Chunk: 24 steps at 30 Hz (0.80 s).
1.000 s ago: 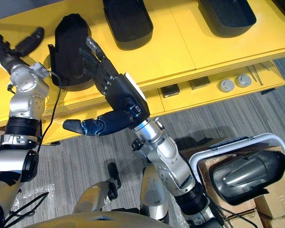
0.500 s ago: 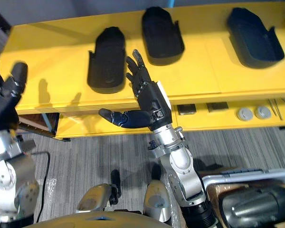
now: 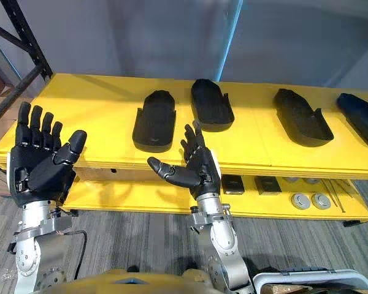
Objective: Walk over and take three plastic housings, then place them on the shelf
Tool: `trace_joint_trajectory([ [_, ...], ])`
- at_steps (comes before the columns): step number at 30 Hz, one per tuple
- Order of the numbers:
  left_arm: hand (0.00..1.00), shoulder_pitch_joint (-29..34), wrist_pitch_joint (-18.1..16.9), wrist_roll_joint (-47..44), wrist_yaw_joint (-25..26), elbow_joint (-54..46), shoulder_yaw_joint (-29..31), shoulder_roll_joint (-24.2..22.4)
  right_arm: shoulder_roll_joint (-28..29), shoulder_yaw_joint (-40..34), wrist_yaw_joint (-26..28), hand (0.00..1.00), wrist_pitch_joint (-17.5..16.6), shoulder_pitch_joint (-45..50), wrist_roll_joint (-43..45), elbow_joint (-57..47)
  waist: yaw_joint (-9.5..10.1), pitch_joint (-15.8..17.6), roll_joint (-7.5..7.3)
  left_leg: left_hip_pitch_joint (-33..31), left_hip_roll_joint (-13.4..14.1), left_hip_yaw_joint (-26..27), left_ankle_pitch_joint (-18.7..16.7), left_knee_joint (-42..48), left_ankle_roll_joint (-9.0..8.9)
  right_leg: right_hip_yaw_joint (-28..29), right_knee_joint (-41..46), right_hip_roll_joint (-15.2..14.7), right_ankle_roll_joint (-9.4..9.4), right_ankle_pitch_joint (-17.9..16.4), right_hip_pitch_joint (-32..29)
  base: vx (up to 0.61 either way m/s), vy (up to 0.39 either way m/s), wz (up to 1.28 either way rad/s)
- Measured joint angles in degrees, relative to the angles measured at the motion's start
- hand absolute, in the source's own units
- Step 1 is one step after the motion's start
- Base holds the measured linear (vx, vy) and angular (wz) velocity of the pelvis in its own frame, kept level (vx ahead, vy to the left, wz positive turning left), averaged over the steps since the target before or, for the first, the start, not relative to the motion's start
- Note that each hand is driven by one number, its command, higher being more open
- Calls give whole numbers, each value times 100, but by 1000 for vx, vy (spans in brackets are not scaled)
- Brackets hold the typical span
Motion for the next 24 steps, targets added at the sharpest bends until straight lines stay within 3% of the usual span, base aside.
trace_joint_trajectory([
  [9, 100, -18, 2, -1, 107, 184, 6, 2, -7, -43, 55, 100, 0, -10, 37, 250, 3, -66, -36, 17, -3, -23, 19, 76, 2, 7, 3, -2, 4, 6, 56, -4, 1, 0],
  [16, 100, -76, 42, 30, 479, 276, 232, 4, -150, -75, 475, 100, -158, -379, 25, 267, 48, 87, 16, -37, 60, 242, -336, 467, -6, 278, 90, 15, -43, -35, -73, -86, 24, -23],
  [22, 100, -274, 324, 891, 914, 275, 396, 5, -266, -69, 663, 100, -300, -636, -29, -25, 55, 105, -10, -328, 124, 270, -531, 971, 27, 336, 90, 44, -10, -3, -156, 8, 32, -3],
  [24, 100, -286, 559, 1178, 1129, 351, 593, 7, -357, -147, 914, 100, -304, -644, -7, -152, 75, 113, -19, -371, 143, 270, -593, 1071, 33, 364, 85, 61, 38, 31, -149, 66, 22, -1],
])
